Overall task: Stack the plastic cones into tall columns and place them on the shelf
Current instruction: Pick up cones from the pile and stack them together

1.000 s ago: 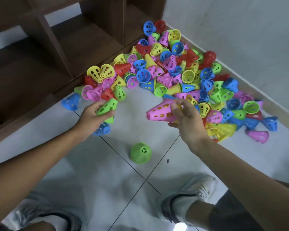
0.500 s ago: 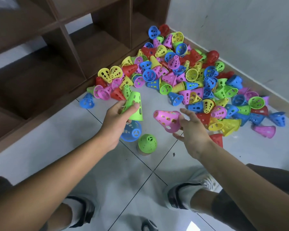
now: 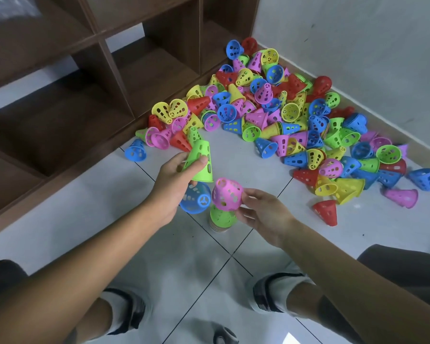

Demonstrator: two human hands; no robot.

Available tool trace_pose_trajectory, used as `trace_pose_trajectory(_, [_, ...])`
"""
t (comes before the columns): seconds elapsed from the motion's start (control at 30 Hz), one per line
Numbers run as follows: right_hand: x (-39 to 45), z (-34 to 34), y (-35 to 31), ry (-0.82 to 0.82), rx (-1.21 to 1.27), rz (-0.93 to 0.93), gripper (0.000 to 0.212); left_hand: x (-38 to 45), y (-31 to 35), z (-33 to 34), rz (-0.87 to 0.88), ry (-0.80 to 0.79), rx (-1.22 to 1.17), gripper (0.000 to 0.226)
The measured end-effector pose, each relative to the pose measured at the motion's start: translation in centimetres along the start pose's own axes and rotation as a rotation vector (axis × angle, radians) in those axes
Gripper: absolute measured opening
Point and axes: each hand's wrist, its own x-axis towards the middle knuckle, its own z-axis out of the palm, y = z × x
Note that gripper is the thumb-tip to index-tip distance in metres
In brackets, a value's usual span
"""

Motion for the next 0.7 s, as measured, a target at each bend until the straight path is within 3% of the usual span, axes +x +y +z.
trace_pose_trajectory(0.2, [1.1, -0.4, 1.9, 0.108, -0.165, 0.033, 0.022, -0.2, -0.4, 0.2, -0.014, -0.016, 0.036, 0.023])
trace_pose_trajectory(0.3, [1.2, -0.8, 2.1, 0.154, -0.255, 0.037, 0.018, -0.2, -0.5, 0.1, -0.013, -0.022, 0.056, 0.03])
trace_pose_trajectory(0.43, [0.6, -0.5, 0.5, 0.291, -0.485, -0.112, 0.023, -0.2, -0.3, 0.3, 0.005, -0.053, 0.067, 0.022])
trace_pose_trajectory(0.57, [-1.6, 1.5, -3.0, 0.069, -0.261, -0.354, 0.026, -0.7, 0.3, 1.1, 0.038, -0.148, 0.039, 0.042])
trace_pose_trajectory(0.7, [-3.2, 2.9, -5.2, -0.198, -0.294, -0.435, 0.045, -1.1, 0.7, 2.2, 0.064, -0.236, 0.052, 0.044])
